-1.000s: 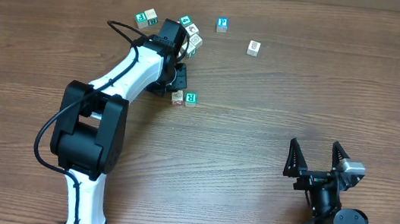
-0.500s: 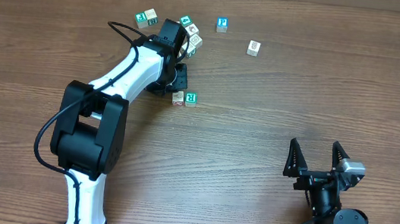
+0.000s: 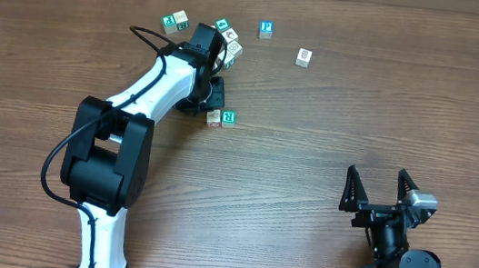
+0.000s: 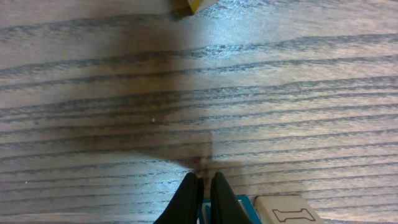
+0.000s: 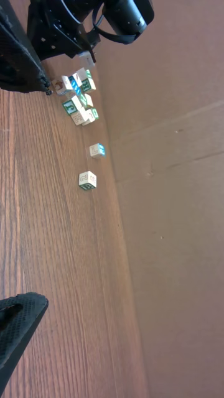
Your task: Form a horizontal line
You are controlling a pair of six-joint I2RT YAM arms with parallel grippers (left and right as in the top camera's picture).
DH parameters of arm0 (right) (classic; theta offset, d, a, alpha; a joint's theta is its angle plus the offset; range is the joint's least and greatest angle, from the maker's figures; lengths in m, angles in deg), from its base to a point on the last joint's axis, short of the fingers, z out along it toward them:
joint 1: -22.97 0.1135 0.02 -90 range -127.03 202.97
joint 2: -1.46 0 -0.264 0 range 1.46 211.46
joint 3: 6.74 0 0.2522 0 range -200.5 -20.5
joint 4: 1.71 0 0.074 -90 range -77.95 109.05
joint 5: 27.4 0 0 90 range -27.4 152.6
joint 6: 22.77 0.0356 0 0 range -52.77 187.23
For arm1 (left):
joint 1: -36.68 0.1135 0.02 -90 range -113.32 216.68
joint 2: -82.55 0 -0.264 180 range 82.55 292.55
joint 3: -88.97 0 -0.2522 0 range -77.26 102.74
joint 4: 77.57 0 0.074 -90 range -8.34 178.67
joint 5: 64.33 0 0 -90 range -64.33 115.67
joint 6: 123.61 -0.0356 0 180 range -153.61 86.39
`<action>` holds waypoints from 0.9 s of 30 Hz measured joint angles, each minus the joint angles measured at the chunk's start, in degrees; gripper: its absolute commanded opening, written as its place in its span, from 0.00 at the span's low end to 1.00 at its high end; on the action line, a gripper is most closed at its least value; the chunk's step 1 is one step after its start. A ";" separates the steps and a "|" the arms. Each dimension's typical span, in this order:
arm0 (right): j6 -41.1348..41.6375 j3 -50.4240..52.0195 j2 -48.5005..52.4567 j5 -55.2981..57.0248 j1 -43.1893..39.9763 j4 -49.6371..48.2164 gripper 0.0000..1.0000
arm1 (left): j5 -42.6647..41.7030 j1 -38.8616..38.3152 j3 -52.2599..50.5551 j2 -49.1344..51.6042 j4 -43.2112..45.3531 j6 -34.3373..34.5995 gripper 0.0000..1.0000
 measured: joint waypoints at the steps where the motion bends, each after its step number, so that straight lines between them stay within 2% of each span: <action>1: 0.00 0.00 0.00 -0.02 0.00 -0.04 1.00 | 0.00 0.00 0.00 0.00 0.02 0.00 0.04; 16: 0.02 0.00 0.00 -0.02 0.00 -0.04 1.00 | 0.98 1.09 0.00 0.00 1.09 -0.20 0.04; 27: -0.02 0.00 0.00 -0.02 0.00 -0.02 1.00 | 1.84 2.21 0.00 0.00 -2.84 -0.20 0.04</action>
